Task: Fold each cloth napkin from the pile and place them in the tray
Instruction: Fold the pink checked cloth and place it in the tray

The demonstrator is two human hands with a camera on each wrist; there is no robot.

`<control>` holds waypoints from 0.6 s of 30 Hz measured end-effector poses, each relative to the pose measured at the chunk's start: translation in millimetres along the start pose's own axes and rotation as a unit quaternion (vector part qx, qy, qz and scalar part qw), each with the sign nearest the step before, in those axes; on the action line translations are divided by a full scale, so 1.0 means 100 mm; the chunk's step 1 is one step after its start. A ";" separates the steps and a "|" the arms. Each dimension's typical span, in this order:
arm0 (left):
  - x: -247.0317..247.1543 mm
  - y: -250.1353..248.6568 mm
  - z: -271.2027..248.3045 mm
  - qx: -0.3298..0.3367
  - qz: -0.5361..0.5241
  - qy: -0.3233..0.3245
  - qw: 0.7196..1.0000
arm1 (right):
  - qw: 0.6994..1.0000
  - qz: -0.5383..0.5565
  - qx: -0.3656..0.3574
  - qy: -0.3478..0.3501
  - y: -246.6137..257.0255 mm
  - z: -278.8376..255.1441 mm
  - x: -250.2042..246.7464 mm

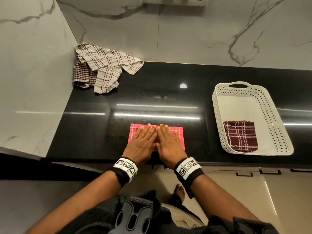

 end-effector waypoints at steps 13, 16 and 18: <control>-0.01 0.44 -0.03 -0.044 0.055 0.056 0.996 | 0.986 -0.111 0.045 0.116 -0.73 -0.08 -0.01; -0.06 0.06 -0.10 0.043 0.023 0.014 0.999 | 0.994 -0.081 -0.010 0.072 -0.58 -0.06 -0.08; 0.06 -0.08 -0.20 0.095 0.009 0.036 0.995 | 0.995 -0.071 -0.003 0.073 -0.57 -0.13 -0.02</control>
Point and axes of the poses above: each hand's wrist, its own z-axis towards the middle knuckle, its own x-axis out of the palm, y = z × x, the point moved 7 cm from there along z, towards the middle knuckle, and after that the axes turned 4 degrees about -z, right-handed, at the moved point
